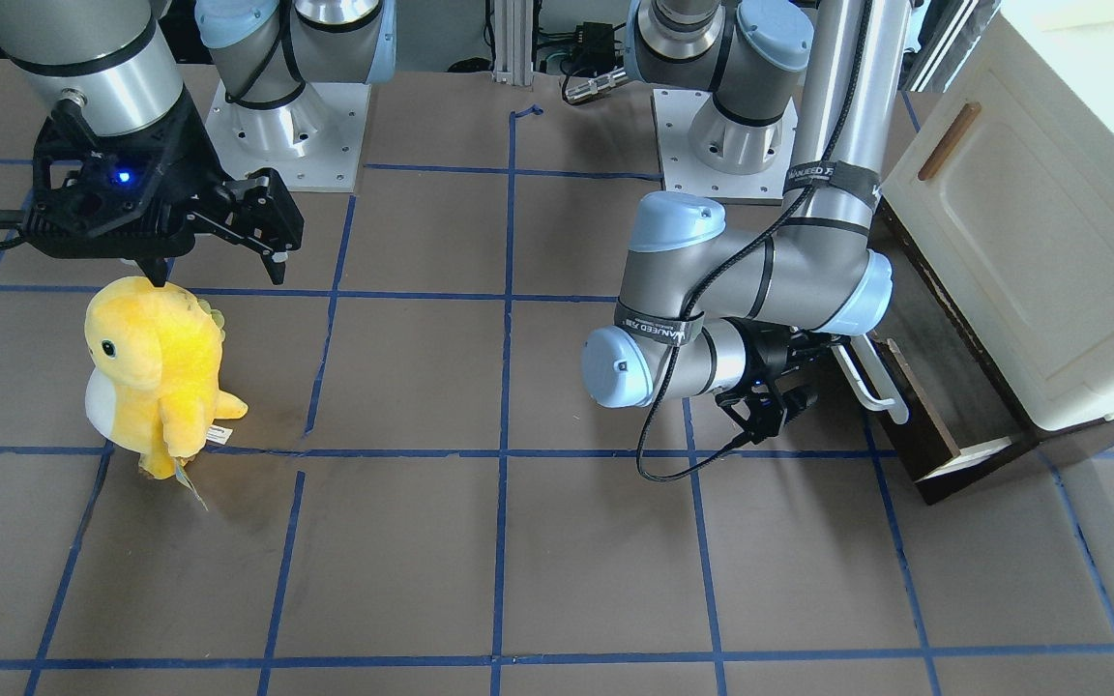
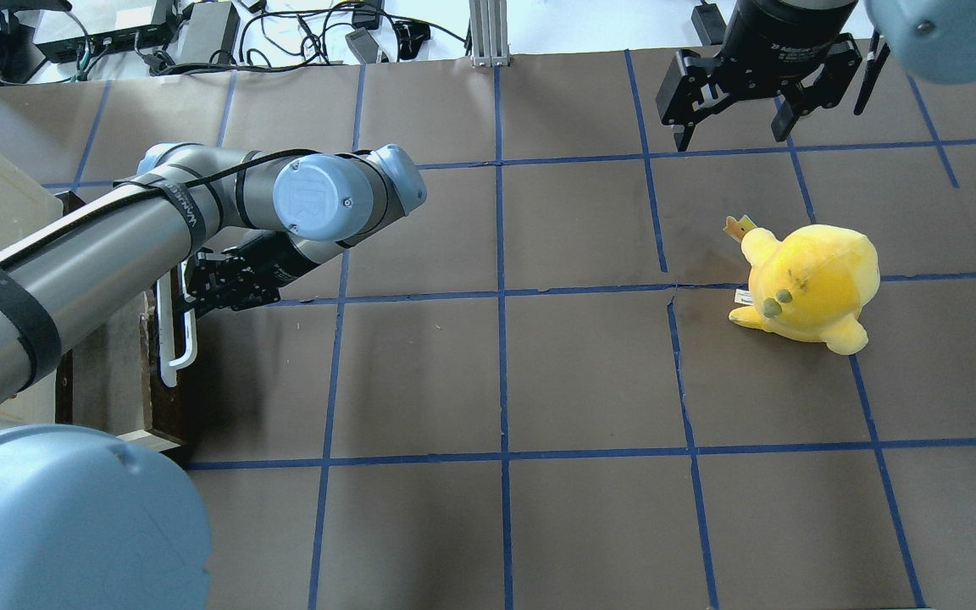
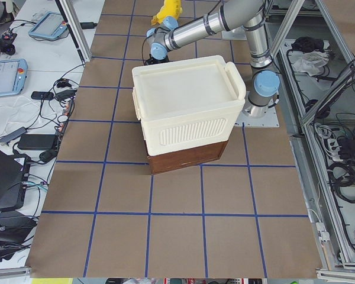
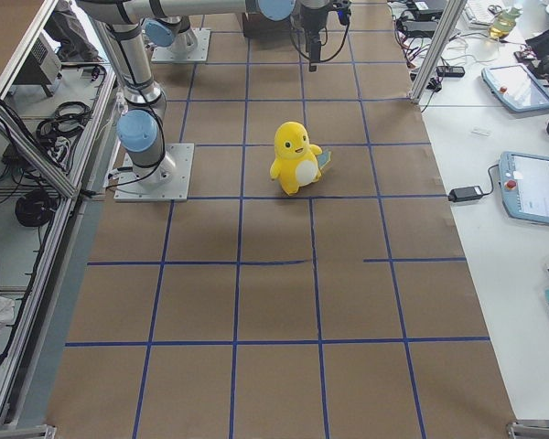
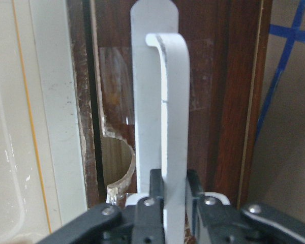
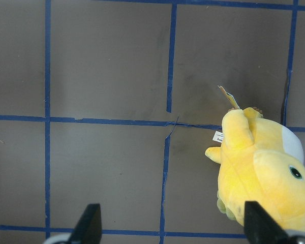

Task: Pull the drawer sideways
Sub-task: 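Pull the drawer out by its handle with the left gripper, away from the cabinet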

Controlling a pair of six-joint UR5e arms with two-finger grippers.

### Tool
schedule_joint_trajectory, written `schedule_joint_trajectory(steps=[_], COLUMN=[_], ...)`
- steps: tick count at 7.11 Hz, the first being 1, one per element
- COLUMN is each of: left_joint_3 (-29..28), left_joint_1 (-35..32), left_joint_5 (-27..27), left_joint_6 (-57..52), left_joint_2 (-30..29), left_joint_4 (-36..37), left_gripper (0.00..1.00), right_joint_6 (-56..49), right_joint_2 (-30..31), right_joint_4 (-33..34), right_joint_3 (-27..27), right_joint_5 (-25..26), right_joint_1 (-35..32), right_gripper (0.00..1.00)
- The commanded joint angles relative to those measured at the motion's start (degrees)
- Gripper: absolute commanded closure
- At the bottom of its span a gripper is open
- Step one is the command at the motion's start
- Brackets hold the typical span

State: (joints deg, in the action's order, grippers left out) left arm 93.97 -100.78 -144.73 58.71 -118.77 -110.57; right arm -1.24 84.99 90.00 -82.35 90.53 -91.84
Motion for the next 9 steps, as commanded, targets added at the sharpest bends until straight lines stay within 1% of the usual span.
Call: schedule_joint_trajectory(steps=[1,4,5,6,7,8,9], left_joint_3=[-0.37,-0.55,-0.55,-0.55,-0.46,-0.46,-0.37], left_joint_1=[-0.73,-2.31,-2.58,-2.49,-2.58,-2.58,-2.67], left_joint_5=[0.32,0.50,0.50,0.50,-0.55,-0.38,-0.47], left_joint_6=[0.00,0.00,0.00,0.00,-0.35,-0.26,-0.18], left_joint_2=[-0.06,-0.24,-0.24,-0.24,-0.24,-0.24,-0.24], left_joint_4=[0.00,0.53,0.79,0.79,0.79,0.88,0.88], left_gripper=[0.84,0.83,0.82,0.78,0.60,0.47,0.19], right_joint_6=[0.00,0.00,0.00,0.00,0.00,0.00,-0.08], right_joint_2=[0.00,0.00,0.00,0.00,0.00,0.00,0.00], right_joint_4=[0.00,0.00,0.00,0.00,0.00,0.00,0.00], right_joint_3=[0.00,0.00,0.00,0.00,0.00,0.00,0.00], right_joint_5=[0.09,0.00,0.00,0.09,0.00,0.00,0.00], right_joint_1=[0.00,0.00,0.00,0.00,0.00,0.00,0.00], right_gripper=[0.00,0.00,0.00,0.00,0.00,0.00,0.00])
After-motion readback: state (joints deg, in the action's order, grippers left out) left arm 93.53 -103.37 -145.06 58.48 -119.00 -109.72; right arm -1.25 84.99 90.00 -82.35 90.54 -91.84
